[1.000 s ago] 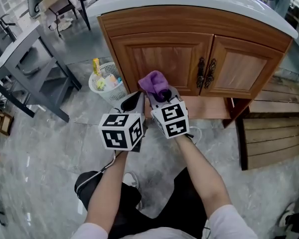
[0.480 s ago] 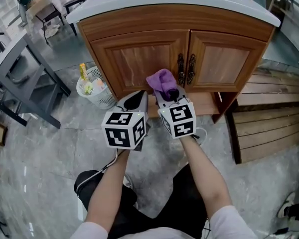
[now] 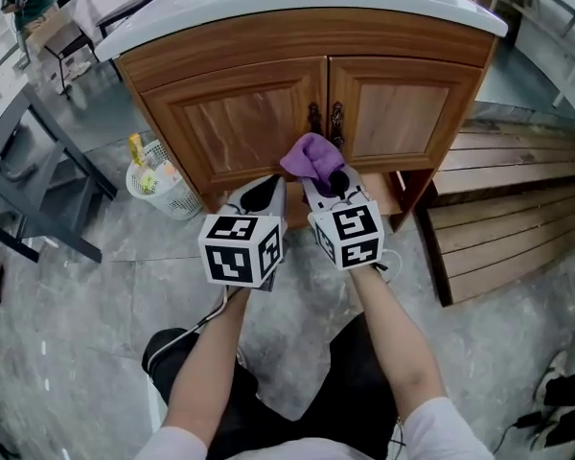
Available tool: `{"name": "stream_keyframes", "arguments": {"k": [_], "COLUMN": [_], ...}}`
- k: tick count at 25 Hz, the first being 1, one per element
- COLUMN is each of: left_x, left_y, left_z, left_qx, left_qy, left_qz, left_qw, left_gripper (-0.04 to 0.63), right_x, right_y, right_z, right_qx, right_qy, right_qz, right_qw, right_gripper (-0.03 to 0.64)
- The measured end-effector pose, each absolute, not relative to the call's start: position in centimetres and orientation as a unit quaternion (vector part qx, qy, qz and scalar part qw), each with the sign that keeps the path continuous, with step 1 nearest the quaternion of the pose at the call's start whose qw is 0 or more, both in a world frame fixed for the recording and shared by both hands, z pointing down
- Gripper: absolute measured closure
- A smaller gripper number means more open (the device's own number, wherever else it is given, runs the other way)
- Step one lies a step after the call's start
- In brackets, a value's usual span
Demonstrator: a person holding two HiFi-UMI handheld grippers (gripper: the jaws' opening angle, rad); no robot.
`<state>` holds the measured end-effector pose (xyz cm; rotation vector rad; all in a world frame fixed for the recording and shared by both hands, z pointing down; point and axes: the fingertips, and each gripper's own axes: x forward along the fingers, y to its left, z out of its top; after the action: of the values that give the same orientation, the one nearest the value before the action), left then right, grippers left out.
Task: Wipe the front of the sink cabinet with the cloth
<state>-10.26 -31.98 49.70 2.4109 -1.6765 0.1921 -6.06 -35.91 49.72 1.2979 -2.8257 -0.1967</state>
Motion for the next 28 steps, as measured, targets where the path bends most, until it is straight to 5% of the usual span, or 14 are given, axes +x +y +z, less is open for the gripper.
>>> {"name": "stream_keyframes", "arguments": {"k": [28], "left_x": [-0.6], "left_y": [-34.8], "left_z": [50.4], "left_qx": [0.873], "left_qy": [-0.475], "left_qz": [0.057], "left_qw": [0.098], "left_gripper": [0.589], "right_x": [11.1], "right_y": [-41.6], "right_z": [51.8], "right_qx": [0.561], "right_qy": [-0.827], "right_qz": [-0.022], "right_qw": [0.019], "right_gripper": [0.532]}}
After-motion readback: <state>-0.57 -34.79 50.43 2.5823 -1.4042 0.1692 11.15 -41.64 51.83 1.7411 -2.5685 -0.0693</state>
